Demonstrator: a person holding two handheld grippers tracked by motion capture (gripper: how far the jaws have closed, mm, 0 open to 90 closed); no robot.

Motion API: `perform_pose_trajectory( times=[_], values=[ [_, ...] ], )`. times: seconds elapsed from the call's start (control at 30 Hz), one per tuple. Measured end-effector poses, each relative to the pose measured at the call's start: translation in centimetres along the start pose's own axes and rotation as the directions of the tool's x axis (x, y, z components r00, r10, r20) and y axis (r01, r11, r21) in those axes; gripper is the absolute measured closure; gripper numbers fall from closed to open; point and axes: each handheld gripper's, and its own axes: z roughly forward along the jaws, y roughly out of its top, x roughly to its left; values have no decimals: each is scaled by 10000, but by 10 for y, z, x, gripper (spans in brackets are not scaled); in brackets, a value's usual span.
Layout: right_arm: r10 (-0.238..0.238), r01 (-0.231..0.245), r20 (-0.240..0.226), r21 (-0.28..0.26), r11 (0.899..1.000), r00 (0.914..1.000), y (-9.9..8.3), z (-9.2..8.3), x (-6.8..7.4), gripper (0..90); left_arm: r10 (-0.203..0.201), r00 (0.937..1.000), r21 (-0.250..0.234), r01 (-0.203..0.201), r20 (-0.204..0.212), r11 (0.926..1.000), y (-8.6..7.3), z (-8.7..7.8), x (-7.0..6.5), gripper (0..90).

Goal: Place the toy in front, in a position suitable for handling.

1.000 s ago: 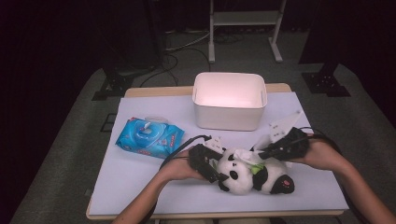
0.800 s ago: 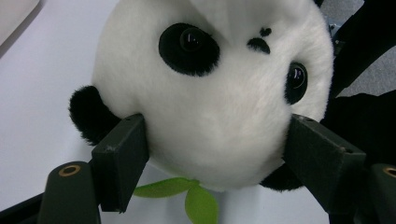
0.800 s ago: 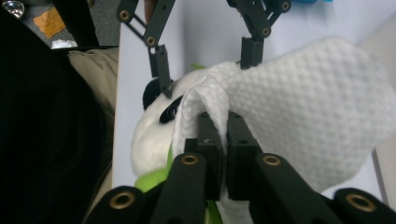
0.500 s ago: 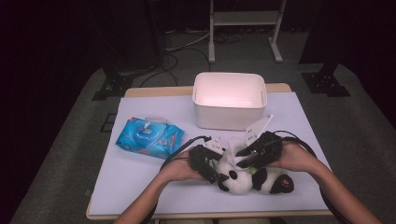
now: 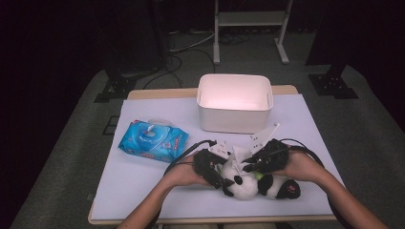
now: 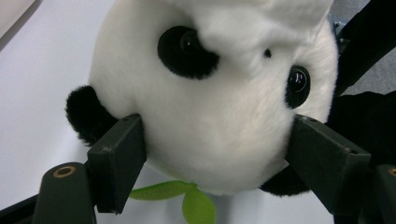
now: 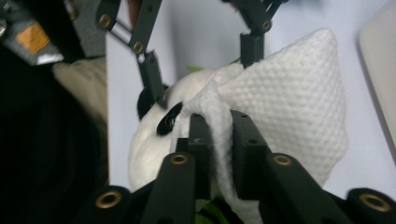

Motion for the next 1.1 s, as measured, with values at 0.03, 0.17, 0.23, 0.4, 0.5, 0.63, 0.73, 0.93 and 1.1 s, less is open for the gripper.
perform_pose_trajectory(
  times=[0.03,0.17,0.23,0.4,0.5,0.63,0.73,0.93,1.1],
  values=[
    [-126,126,-51,55,9999,9999,-1,-4,-1,810,67,10000,42,-67,-59,10000,0,-1,-1,212],
    [-7,9,-170,133,9999,9999,-11,-12,-4,821,106,9999,163,-105,-76,9998,-2,-3,0,202],
    [239,-236,-235,141,9996,9994,-21,-15,-6,823,-13,10000,14,13,14,10000,-4,-2,1,198],
    [521,-524,-419,-71,9986,9978,-36,-18,-5,823,67,9998,-68,-66,161,10000,-1,-2,-2,194],
    [601,-613,-508,-220,9979,9969,-40,-20,-6,823,182,9998,14,-182,120,9998,2,0,-6,223],
    [436,-464,-618,-452,9979,9971,-38,-20,-5,823,112,9999,-17,-112,91,9999,5,2,-6,236],
    [299,-334,-713,-482,9983,9970,-31,-18,-4,824,134,9999,-9,-134,50,9999,6,3,-8,245],
    [-50,-15,-778,-837,9965,9970,-10,-16,-1,823,209,9998,59,-208,-73,9998,7,3,-8,246],
    [-396,365,-696,-455,9983,9968,-4,-11,14,823,-57,9997,-118,54,-220,9999,1,1,-3,247]
  ],
)
